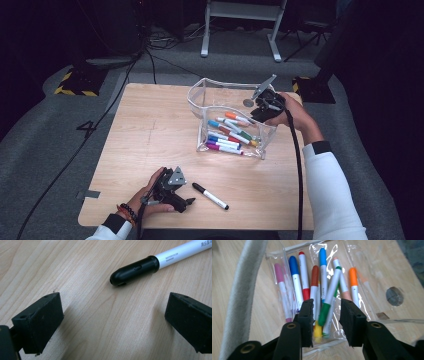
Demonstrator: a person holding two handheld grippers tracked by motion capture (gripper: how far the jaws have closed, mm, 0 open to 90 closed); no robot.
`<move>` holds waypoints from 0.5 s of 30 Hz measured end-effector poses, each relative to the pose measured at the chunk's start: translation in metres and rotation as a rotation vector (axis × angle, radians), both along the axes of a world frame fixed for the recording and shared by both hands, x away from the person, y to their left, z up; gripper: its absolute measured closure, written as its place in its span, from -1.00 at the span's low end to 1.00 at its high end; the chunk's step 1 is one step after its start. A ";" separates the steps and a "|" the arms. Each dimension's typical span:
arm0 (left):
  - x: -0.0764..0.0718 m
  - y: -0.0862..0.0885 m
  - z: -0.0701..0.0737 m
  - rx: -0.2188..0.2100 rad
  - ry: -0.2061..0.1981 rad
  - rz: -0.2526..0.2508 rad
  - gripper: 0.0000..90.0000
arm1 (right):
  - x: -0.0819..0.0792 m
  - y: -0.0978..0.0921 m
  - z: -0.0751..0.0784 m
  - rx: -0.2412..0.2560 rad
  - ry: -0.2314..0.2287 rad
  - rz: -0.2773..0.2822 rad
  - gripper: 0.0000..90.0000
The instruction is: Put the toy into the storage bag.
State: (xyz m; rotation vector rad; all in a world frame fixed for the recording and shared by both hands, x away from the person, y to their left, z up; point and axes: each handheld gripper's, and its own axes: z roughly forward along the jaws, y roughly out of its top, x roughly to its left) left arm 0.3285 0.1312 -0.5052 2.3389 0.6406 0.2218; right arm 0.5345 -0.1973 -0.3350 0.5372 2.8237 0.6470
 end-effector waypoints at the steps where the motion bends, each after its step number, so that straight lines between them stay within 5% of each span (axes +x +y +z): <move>1: 0.000 0.000 0.000 0.000 0.000 0.000 -0.95 | 0.000 -0.001 0.001 0.012 -0.009 -0.005 0.40; 15: 0.000 0.000 0.000 0.000 0.000 0.000 -0.95 | -0.009 -0.020 0.024 0.192 -0.144 -0.097 -0.07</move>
